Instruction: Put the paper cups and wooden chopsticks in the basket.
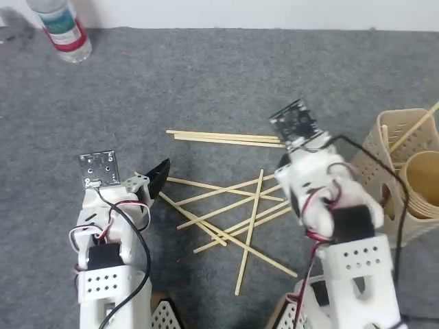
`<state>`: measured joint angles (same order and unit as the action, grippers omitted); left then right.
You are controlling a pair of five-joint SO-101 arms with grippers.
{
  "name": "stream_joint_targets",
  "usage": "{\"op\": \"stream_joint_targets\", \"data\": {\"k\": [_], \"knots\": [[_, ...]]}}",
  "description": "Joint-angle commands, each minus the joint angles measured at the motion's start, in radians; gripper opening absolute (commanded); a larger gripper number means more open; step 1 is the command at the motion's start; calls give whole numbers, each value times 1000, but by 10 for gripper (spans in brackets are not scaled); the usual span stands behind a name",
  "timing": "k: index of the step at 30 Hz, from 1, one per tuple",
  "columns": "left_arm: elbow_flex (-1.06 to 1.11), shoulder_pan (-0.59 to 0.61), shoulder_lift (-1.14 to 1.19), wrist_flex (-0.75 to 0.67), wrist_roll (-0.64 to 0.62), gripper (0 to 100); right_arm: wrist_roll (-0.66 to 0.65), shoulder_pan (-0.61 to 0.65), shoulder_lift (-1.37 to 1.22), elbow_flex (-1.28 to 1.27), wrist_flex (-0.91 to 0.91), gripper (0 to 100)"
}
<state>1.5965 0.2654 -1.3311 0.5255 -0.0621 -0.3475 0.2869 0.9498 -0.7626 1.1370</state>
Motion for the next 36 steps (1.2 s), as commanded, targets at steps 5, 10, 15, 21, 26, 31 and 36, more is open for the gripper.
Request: {"op": "stream_joint_targets", "data": {"k": [5, 10, 15, 21, 26, 31, 36], "knots": [[-4, -11, -11, -21, 14, 386, 172, 79, -170, 58, 140, 166], [-4, -11, -11, -21, 14, 386, 267, 88, -383, 60, 134, 169], [-4, -11, -11, -21, 15, 386, 336, 165, -564, 63, 39, 166], [-4, -11, -11, -21, 15, 386, 399, 245, -664, 63, -139, 166], [-4, -11, -11, -21, 15, 386, 450, 242, -708, 61, -191, 166], [-4, -11, -11, -21, 15, 386, 453, 248, -766, 58, -202, 166], [-4, -11, -11, -21, 15, 386, 450, 248, -849, 58, -251, 166]]}}
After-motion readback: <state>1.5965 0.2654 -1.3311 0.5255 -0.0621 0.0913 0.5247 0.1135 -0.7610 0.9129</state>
